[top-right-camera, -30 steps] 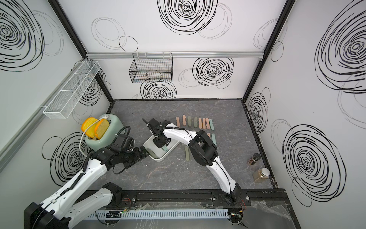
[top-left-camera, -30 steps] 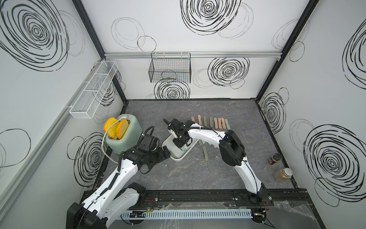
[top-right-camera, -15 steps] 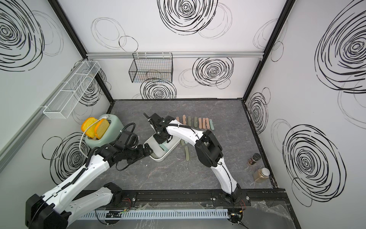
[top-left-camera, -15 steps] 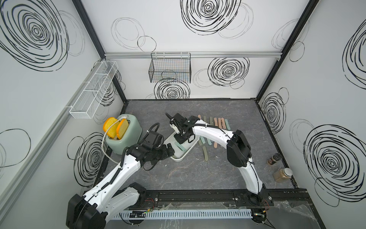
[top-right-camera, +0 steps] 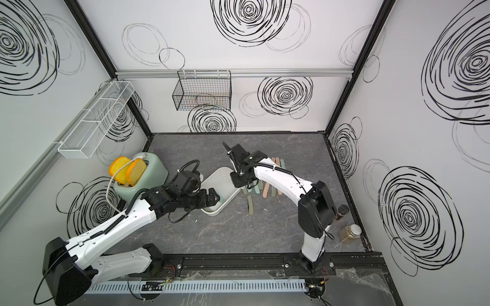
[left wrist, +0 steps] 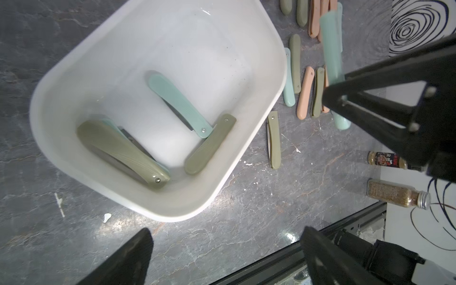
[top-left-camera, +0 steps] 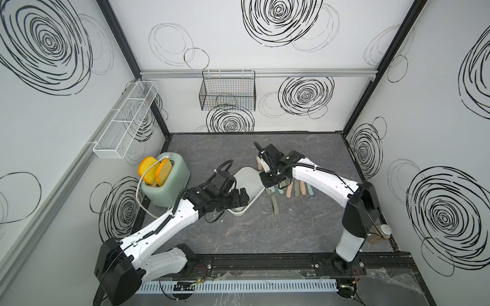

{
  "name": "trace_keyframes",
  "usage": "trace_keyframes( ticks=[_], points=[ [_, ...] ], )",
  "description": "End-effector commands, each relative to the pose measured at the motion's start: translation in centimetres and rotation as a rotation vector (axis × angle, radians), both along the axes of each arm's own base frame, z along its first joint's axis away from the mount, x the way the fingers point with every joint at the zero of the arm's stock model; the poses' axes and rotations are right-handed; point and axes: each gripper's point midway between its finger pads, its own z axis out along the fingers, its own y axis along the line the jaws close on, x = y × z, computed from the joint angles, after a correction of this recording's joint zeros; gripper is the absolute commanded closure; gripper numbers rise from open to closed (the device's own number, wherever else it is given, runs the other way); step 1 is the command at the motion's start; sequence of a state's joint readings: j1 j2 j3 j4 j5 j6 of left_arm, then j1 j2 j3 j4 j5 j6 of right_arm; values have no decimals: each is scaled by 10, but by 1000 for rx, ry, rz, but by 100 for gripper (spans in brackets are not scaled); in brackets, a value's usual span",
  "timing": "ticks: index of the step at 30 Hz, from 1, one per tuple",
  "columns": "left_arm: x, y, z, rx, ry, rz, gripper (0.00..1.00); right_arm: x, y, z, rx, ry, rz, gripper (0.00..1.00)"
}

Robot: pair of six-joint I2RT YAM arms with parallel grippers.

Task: Take the fruit knife out of the storage box
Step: Place the fruit knife at the center of the board.

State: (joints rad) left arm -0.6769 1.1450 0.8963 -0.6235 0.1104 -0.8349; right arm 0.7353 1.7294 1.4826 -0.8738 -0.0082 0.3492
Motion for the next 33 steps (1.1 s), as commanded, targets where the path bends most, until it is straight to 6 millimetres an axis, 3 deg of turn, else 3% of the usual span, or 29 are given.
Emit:
trace_keyframes(
  ticks=[1, 5, 10, 16, 26, 33],
  points=[
    [13, -22, 15, -31, -72, -22, 2, -11, -35, -3, 25, 23, -117, 79],
    [13, -46, 10, -23, -83, -84, 2, -29, -67, -19, 27, 55, -178, 78],
    [15, -74, 0, 29, -98, -172, 2, -53, -84, -51, 29, 131, -210, 80],
    [16, -90, -18, 59, -88, -225, 2, -66, -83, -77, 69, 190, -231, 80],
    [15, -99, -16, 32, -101, -260, 2, -73, -80, -113, 93, 270, -251, 77],
    [10, -106, -7, -22, -116, -297, 2, -73, -85, -123, 77, 279, -265, 72]
  ],
)
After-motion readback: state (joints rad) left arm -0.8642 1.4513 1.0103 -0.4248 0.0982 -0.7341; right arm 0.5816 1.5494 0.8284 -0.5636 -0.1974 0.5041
